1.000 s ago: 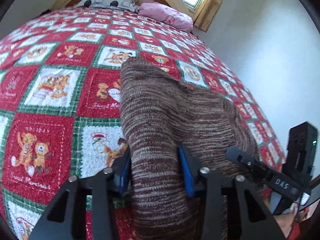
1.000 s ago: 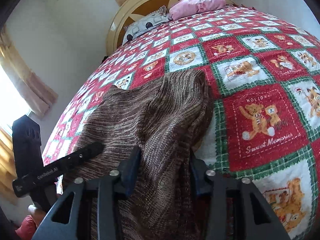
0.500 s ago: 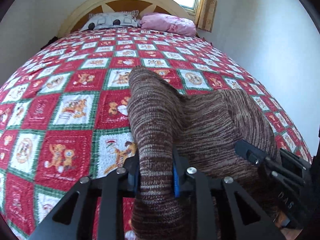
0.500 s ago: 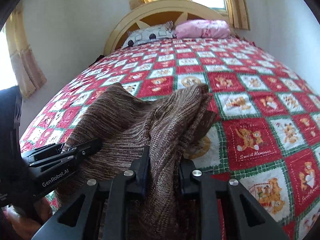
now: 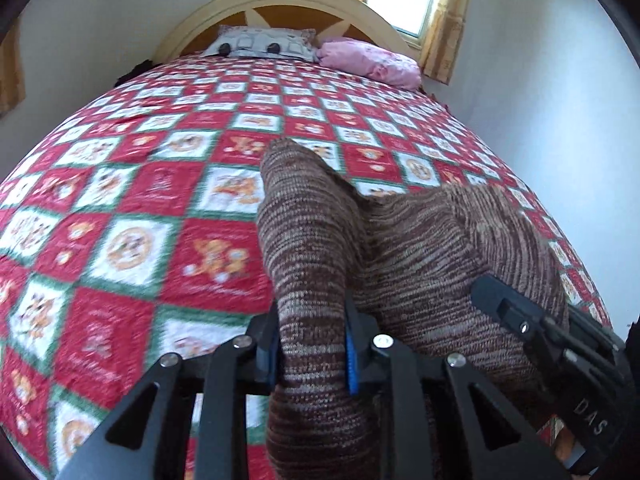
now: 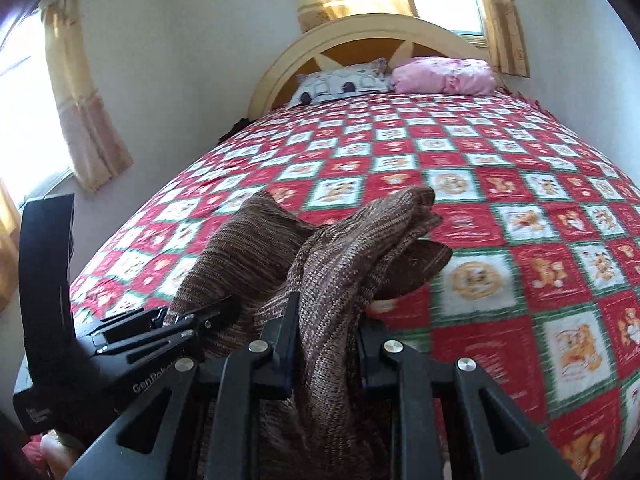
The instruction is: Fold small clothes
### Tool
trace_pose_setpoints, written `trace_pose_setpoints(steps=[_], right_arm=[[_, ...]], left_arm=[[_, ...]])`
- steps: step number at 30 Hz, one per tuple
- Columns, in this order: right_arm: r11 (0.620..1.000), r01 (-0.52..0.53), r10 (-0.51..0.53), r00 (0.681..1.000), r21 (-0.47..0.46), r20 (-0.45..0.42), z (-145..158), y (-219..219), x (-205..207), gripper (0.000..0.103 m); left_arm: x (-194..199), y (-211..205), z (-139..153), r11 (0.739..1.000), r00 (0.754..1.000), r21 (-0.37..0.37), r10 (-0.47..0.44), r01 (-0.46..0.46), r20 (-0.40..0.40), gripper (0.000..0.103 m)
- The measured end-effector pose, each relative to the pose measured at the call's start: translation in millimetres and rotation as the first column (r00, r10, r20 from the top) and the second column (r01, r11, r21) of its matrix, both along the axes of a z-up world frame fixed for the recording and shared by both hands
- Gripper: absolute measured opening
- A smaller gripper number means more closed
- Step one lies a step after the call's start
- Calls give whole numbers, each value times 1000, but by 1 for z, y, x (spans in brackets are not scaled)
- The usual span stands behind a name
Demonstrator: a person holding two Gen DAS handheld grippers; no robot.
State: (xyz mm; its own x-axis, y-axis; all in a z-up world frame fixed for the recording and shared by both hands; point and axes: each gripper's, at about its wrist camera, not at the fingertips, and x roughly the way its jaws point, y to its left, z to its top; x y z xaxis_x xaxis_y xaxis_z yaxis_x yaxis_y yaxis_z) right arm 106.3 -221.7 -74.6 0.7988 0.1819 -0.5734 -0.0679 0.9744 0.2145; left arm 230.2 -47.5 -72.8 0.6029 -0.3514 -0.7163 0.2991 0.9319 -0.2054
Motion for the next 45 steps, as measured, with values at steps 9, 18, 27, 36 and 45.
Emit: trace_pose_setpoints(steps=[9,18,27,36,45], right_arm=[[995,-94,94,995,30,-12,-5,61,1,23],[983,-183,183,983,22,-17,-10,116,18,23],[969,-247,246,968,12,43,-10,151,51,23],[969,-238,246,961,71,-130,-72,161,136,25],[953,-225,258,954,205,-152,-78,145,143,35]], left_arm=[[-2,62,-3,995,994,0,104,-104,-20,25],[7,118,-8,982,982,-14,185,-186,-29,25],[33,152,0,963,962,-5,269,-269,39,25],[84,173,-54,940,939,29,340,-339,-54,36],[79,182,-62,929,928,-31,365,-368,-79,56]])
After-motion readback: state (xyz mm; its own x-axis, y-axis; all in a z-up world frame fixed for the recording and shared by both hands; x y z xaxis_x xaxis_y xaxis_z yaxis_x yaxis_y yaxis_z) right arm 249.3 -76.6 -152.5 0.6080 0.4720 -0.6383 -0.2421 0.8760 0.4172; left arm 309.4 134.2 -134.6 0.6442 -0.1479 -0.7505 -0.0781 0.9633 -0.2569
